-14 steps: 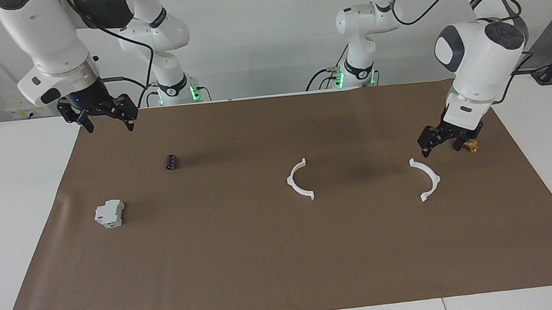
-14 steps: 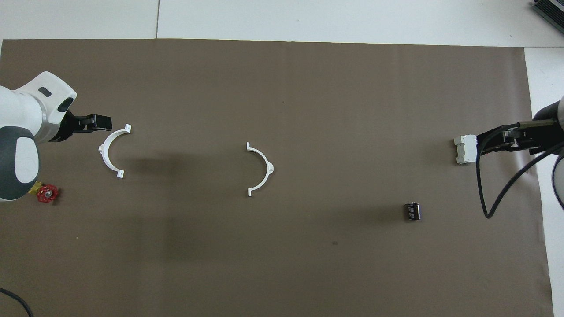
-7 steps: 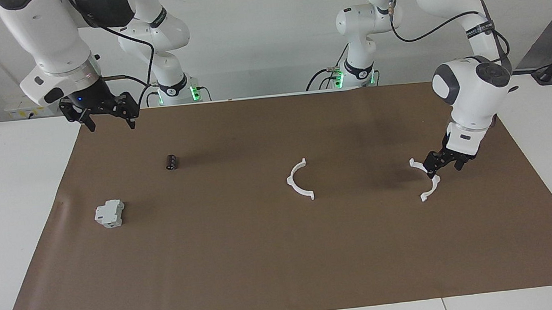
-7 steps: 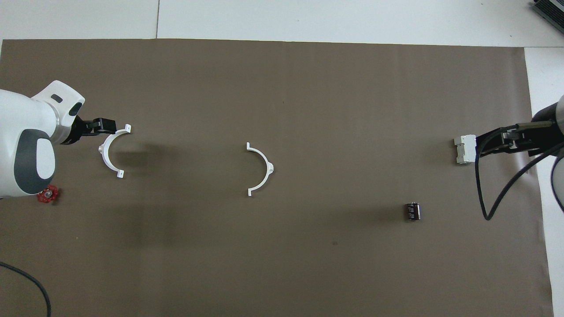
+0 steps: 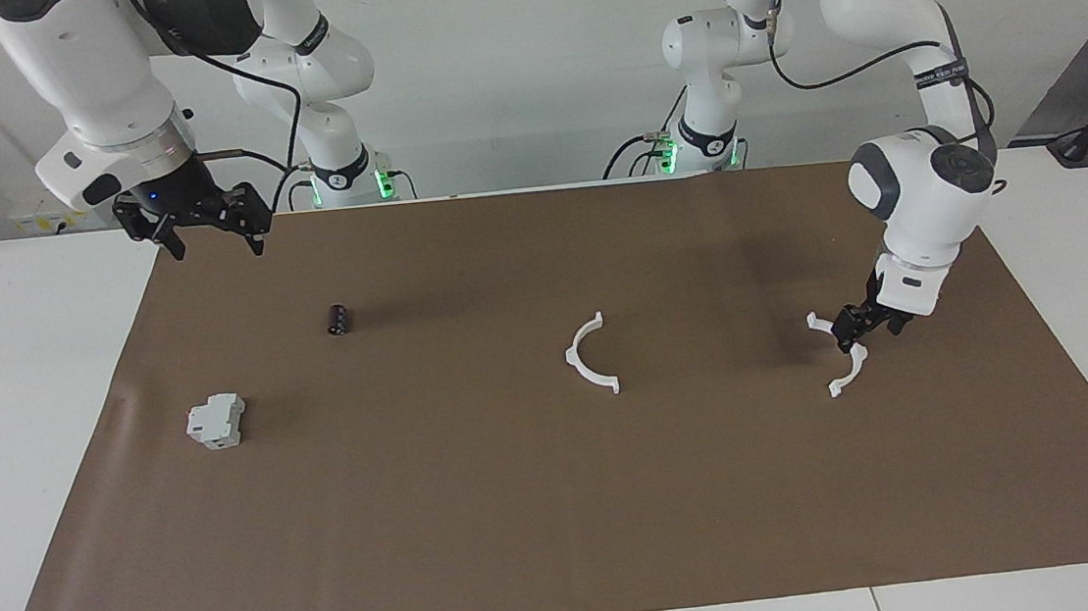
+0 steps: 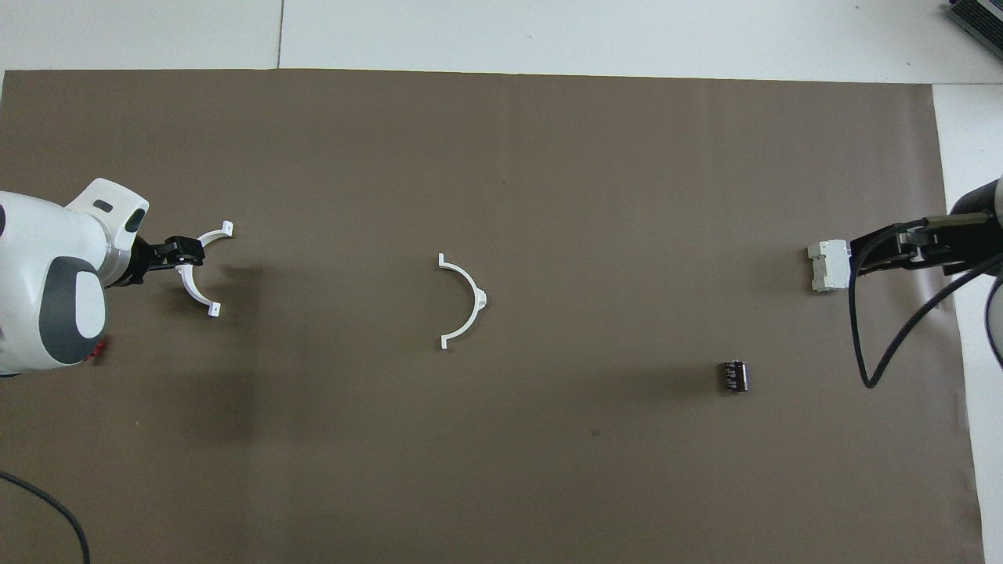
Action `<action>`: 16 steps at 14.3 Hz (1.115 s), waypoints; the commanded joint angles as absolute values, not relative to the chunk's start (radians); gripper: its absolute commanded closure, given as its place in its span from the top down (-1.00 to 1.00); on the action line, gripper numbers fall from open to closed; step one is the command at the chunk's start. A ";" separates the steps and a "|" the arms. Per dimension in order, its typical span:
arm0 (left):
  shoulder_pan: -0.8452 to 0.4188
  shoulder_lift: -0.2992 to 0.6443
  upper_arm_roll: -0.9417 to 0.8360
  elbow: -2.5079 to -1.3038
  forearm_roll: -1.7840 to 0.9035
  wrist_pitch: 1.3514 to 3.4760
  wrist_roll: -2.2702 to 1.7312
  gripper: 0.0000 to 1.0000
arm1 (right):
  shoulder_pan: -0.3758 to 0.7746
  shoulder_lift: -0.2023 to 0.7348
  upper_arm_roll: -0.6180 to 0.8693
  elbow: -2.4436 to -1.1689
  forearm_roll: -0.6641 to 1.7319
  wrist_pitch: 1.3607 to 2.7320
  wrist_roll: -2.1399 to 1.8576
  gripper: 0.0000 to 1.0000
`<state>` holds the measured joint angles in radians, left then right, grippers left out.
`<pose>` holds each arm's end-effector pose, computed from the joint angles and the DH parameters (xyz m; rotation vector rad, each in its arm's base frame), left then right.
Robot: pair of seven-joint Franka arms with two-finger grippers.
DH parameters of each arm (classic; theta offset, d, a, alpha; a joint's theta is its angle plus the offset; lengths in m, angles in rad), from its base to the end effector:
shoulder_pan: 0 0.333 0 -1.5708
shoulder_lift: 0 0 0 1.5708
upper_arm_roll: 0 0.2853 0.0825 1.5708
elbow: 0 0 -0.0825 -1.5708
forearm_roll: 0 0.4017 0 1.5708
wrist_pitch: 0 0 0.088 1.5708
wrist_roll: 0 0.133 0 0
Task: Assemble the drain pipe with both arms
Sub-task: 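Grasp the other white clamp half with the left gripper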
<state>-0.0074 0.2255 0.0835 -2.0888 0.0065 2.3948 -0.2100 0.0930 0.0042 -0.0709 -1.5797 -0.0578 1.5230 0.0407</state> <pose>0.5925 0.0455 0.2564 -3.0910 -0.4335 -0.1290 0.5662 0.0047 0.5573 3.0801 -0.0302 -0.0910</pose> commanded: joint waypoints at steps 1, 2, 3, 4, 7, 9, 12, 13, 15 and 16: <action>-0.023 0.212 0.086 -2.123 0.003 2.424 -0.357 1.00 | 0.069 -0.020 -0.063 -1.577 -0.038 1.483 -0.008 1.00; -0.029 0.215 0.086 -2.126 0.003 2.433 -0.424 1.00 | 0.063 -0.021 -0.066 -1.581 -0.037 1.486 -0.012 1.00; -0.041 0.215 0.086 -2.132 0.003 2.447 -0.469 1.00 | 0.051 -0.021 -0.066 -1.585 -0.035 1.493 -0.012 1.00; -0.044 0.215 0.086 -2.140 0.003 2.457 -0.483 1.00 | 0.049 -0.021 -0.064 -1.586 -0.035 1.496 -0.012 1.00; -0.041 0.215 0.086 -2.149 0.003 2.467 -0.465 1.00 | 0.045 -0.023 -0.064 -1.586 -0.035 1.490 -0.014 1.00; -0.038 0.221 0.086 -2.170 0.003 2.508 -0.463 1.00 | 0.041 -0.023 -0.066 -1.585 -0.035 1.483 -0.015 1.00; -0.038 0.221 0.086 -2.189 0.003 2.536 -0.465 1.00 | 0.026 -0.031 -0.066 -1.604 -0.037 1.523 -0.028 1.00; -0.038 0.221 0.086 -2.189 0.003 2.536 -0.465 1.00 | 0.028 -0.032 -0.064 -1.609 -0.037 1.525 -0.028 1.00; -0.037 0.222 0.086 -2.189 0.003 2.537 -0.465 1.00 | 0.029 -0.037 -0.064 -1.615 -0.035 1.525 -0.025 1.00; -0.037 0.222 0.086 -2.189 0.003 2.537 -0.466 0.85 | 0.028 -0.038 -0.064 -1.617 -0.037 1.525 -0.026 1.00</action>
<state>-0.0339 0.2256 0.0800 -2.1730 0.0065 2.5128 -0.4603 0.0450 -0.0092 -0.0731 -1.5807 -0.0559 1.5024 0.0046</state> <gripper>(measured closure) 0.004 0.000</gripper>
